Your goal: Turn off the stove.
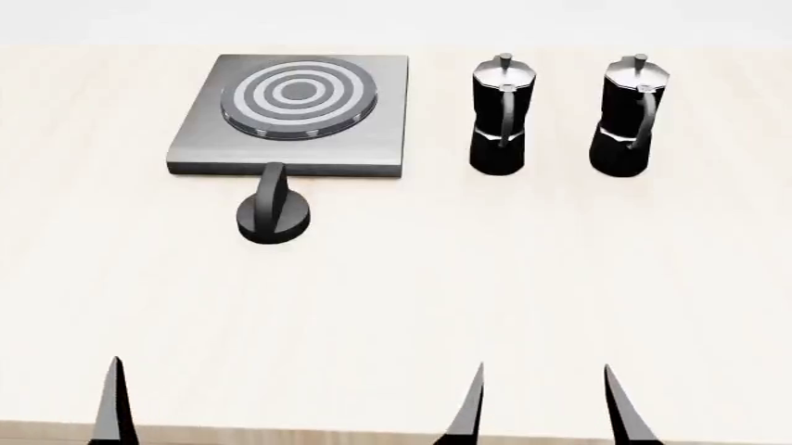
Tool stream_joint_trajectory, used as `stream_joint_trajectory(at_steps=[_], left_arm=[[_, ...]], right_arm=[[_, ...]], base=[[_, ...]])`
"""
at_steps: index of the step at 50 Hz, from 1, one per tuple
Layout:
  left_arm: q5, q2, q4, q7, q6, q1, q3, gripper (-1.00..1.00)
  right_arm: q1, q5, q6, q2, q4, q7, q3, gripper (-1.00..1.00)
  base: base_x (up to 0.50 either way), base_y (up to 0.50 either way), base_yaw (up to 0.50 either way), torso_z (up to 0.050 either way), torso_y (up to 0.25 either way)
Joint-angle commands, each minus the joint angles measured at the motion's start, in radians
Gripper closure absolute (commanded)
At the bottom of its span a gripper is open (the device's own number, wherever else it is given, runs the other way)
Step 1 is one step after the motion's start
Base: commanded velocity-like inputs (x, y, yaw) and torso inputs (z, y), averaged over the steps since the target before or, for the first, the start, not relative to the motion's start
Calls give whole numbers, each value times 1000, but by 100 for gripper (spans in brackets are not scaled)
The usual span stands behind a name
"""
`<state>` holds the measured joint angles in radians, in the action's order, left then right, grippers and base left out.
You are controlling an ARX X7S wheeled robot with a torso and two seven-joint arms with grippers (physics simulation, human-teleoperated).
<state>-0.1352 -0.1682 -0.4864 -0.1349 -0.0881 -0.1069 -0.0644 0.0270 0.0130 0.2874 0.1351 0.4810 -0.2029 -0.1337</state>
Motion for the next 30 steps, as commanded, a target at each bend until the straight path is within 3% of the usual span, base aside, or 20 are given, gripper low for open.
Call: stream_joint_trajectory(at_steps=[1, 30], left_arm=[[-35, -16, -98, -20, -44, -6, 18, -100], [-72, -50, -189, -54, -93, 1, 37, -100]], right_arm=[[2, -12, 43, 15, 74, -24, -11, -100], [4, -7, 34, 47, 130, -44, -28, -100]], base=[[0, 0, 0, 0, 0], [0, 0, 0, 0, 0]])
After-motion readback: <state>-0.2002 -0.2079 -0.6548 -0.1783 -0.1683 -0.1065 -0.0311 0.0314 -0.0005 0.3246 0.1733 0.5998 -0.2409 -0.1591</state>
